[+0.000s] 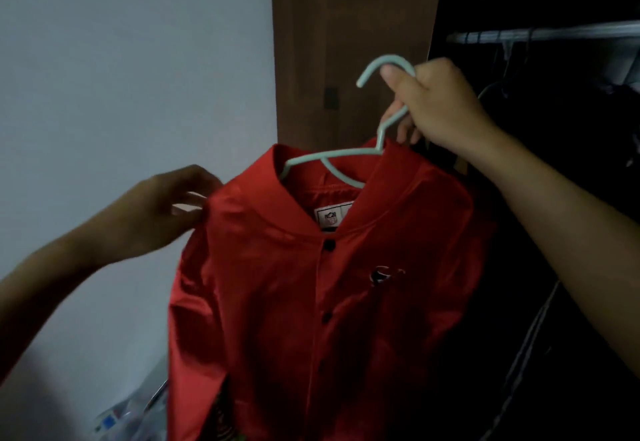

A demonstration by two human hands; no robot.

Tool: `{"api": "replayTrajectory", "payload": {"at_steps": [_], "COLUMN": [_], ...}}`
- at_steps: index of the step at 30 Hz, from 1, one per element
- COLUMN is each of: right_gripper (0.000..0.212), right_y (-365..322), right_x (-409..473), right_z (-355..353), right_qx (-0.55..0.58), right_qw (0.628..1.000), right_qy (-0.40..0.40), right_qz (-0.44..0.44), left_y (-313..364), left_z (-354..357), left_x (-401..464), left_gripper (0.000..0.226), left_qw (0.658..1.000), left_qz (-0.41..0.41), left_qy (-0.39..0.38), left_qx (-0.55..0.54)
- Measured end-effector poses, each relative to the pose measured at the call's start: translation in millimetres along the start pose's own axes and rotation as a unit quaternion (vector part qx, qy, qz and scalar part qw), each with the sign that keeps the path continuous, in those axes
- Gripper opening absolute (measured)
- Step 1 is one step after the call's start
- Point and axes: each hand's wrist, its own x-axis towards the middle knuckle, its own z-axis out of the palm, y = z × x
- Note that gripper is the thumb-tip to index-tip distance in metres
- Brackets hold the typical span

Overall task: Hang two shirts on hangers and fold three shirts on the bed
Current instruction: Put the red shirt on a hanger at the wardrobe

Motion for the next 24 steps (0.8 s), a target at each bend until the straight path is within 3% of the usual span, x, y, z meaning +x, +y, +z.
{"api": "replayTrajectory", "payload": {"at_steps": [2,5,11,14,20,24], "right_gripper": [0.055,0.056,0.057,0.056,0.047,0.054], "right_y": [3.2,14.0,32.8,31.9,45.6,52.4], "right_x": [7.9,13.4,22.7,28.9,40.3,14.8], "right_z": [-5.4,-13.9,-38.0,-57.1,-93.9,-113.2], "right_qx": [-0.029,-0.119,-0.133,-0.111,-0.018,0.007], "right_qw": [1.000,0.993,0.990,0.989,0.976,0.893], "right_qy": [-0.001,-0.015,-0.023,-0.089,-0.171,-0.355], "right_qz": [-0.007,-0.018,-0.046,-0.029,0.133,0.276], "left_y": [15.2,40.2,81.6,103.9,115.8,123.4], "left_z": [17.6,51.0,117.4,136.6,134.8,126.2], "left_x": [9.2,25.9,85.3,109.7,145.2,161.6], "left_gripper": [0.045,0.034,0.018,0.015,0.022,0.024], "left_qw": [0.998,0.989,0.982,0.972,0.975,0.968], "left_qz": [-0.012,-0.005,0.071,0.097,0.145,0.185], "left_qy": [-0.036,-0.076,-0.010,0.000,-0.004,-0.030], "left_qx": [-0.044,-0.130,-0.176,-0.214,-0.167,-0.168]}}
